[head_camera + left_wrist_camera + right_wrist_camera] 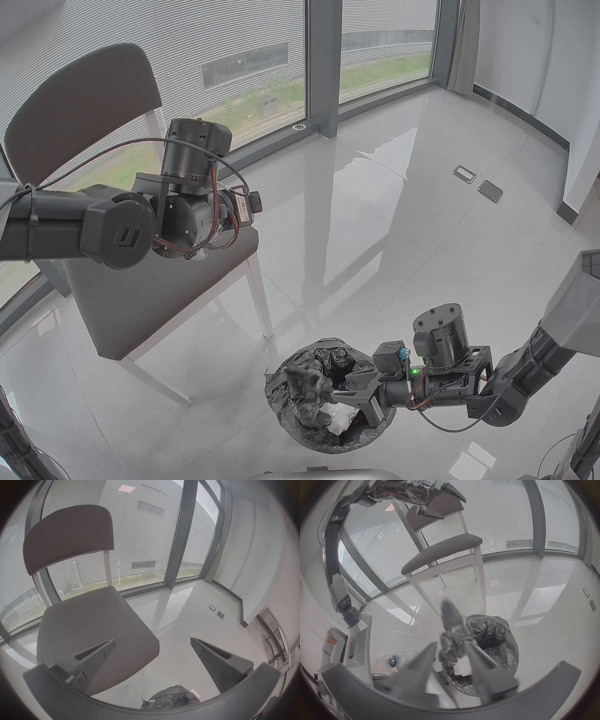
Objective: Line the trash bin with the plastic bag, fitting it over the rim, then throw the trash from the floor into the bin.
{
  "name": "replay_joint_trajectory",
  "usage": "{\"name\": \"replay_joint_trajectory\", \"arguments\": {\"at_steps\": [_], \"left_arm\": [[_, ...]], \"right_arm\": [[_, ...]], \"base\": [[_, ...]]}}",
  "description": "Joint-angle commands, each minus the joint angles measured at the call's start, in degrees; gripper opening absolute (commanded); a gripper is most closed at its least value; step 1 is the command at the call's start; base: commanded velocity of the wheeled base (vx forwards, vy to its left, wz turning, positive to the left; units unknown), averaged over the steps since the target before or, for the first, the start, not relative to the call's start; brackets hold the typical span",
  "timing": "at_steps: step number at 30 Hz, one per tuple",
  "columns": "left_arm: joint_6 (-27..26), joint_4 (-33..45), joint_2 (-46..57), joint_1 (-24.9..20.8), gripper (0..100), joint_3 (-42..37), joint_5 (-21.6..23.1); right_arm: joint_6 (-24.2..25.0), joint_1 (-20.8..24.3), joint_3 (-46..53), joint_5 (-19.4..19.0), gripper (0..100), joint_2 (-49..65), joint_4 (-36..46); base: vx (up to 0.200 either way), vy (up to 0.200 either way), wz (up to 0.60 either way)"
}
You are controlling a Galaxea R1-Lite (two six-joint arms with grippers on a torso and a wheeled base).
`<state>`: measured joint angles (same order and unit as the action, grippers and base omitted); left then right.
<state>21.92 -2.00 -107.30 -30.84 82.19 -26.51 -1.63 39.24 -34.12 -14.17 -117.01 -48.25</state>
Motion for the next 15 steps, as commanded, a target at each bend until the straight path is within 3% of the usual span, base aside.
{"name": "replay_joint_trajectory", "arguments": {"at_steps": [1, 9, 12, 15], "left_arm": [[0.2, 0.0, 0.5, 0.4, 100, -0.1, 0.0], [0.5, 0.0, 1.2, 0.5, 100, 0.1, 0.0], [-0.8, 0.4, 2.9, 3.1, 100, 1.7, 0.1], [-7.0, 0.6, 6.5, 8.0, 100, 3.2, 0.3]], "right_arm": [[0.3, -0.7, -0.3, 0.2, 100, -4.0, -1.8], [0.2, -4.2, -1.7, 1.3, 100, -1.8, -1.7], [0.1, -7.5, -4.6, 5.6, 100, 1.7, -0.2], [0.1, -11.6, -9.3, 13.9, 100, 6.9, 6.2]], "base": [[0.000, 0.000, 0.00], [0.000, 0.000, 0.00], [0.000, 0.000, 0.00], [0.000, 0.000, 0.00]]}}
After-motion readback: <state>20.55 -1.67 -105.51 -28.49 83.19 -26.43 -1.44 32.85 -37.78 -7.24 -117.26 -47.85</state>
